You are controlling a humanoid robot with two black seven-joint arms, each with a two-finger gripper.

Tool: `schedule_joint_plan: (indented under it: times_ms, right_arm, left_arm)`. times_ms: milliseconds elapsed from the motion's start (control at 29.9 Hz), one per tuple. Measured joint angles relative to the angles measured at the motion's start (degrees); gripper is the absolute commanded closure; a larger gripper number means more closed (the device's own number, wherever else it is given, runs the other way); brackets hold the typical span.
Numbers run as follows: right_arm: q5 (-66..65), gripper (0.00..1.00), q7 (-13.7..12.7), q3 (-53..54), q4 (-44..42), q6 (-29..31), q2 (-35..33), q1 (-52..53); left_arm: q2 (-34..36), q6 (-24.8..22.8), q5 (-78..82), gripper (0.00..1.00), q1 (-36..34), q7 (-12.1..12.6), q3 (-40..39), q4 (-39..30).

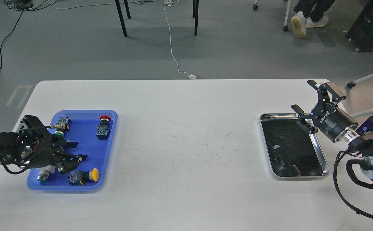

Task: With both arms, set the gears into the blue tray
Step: 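Lift the left gripper away and move the right gripper over the metal tray, then grasp another small black part in the metal tray with the right gripper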

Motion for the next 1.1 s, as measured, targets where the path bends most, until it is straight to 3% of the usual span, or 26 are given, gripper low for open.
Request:
schedule_joint_plan:
  times_ms: [200, 434, 534, 668, 868, 1102]
  right_arm:
    - [-7.00, 0.00, 0.00, -1.54, 0.64, 0.00, -2.41, 4.54]
    - [-41.58, 0.00, 0.00, -8.38, 1.78, 0.02, -5.42, 17.66]
    - [-54.85, 0.00, 0.00, -12.15, 2.23, 0.02, -5.71, 22.96]
    - [-68.00, 0.01, 0.01, -20.49, 2.65, 0.02, -5.24, 30.21]
    - [-82.69, 0.02, 0.01, -40.37, 1.56, 0.00, -0.37, 38.95]
    - [-86.23, 0.07, 0.01, -53.19, -2.63, -2.22, 6.27, 40.00]
  left_arm:
    - [-1.78, -0.05, -19.08, 0.02, -0.68, 0.03, -9.40, -3.54]
    - [-4.96, -0.32, -60.82, 0.02, -0.50, 0.03, -11.41, -7.67]
    - [-5.95, -0.57, -71.03, 0.02, -0.06, 0.03, -12.98, -8.00]
    - [-7.07, -2.06, -75.28, 0.02, 1.15, 0.03, -16.24, -8.09]
    - [-7.19, -8.65, -75.82, 0.02, 1.98, 0.03, -18.16, -8.09]
    - [-7.31, -9.57, -76.06, 0.02, 2.68, 0.02, -18.39, -8.08]
